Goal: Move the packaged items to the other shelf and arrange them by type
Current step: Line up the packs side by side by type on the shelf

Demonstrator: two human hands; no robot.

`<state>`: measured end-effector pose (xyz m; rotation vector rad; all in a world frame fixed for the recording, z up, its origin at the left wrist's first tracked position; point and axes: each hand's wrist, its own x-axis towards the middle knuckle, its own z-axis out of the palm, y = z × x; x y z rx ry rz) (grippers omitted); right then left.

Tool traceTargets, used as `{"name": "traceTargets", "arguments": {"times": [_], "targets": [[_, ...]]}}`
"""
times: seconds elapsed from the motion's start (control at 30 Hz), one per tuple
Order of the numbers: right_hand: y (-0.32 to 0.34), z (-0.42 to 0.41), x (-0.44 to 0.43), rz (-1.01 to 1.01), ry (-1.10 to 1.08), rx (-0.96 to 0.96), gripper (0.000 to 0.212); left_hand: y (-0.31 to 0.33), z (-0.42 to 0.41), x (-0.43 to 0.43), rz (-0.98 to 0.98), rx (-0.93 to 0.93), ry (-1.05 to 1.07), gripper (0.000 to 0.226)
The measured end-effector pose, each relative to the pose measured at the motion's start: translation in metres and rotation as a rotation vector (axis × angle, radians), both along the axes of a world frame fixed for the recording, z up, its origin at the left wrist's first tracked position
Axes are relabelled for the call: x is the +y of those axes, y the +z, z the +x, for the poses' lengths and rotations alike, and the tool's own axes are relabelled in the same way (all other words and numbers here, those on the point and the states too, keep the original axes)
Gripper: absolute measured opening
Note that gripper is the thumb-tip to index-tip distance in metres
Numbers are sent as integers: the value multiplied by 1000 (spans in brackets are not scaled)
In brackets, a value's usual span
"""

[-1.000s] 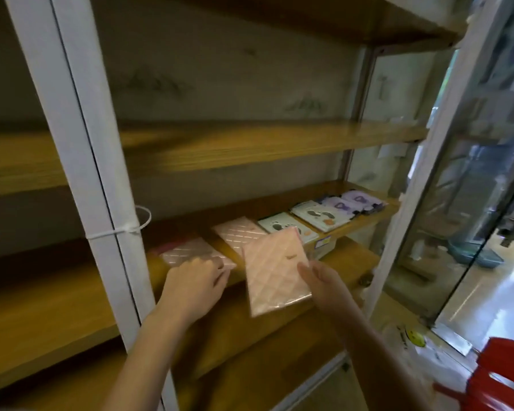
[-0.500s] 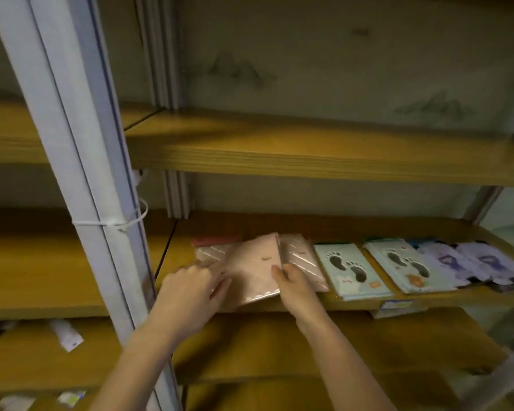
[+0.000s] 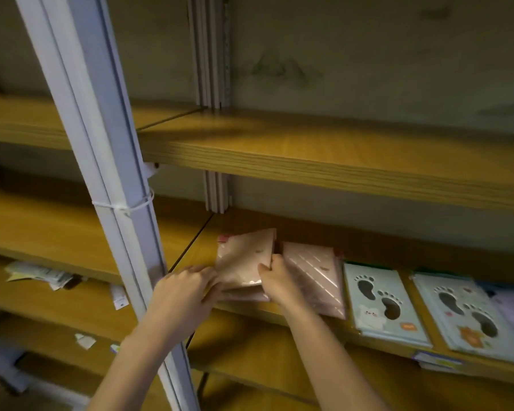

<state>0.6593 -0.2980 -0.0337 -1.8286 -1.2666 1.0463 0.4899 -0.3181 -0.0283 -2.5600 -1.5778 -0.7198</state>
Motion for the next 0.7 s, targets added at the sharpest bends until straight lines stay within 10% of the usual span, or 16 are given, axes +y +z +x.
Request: {"name": "traceTargets", "arguments": {"times": [0.7], "targets": [[12, 36, -32, 96, 150, 0, 41, -11, 18, -3, -211, 32, 146, 61]]}}
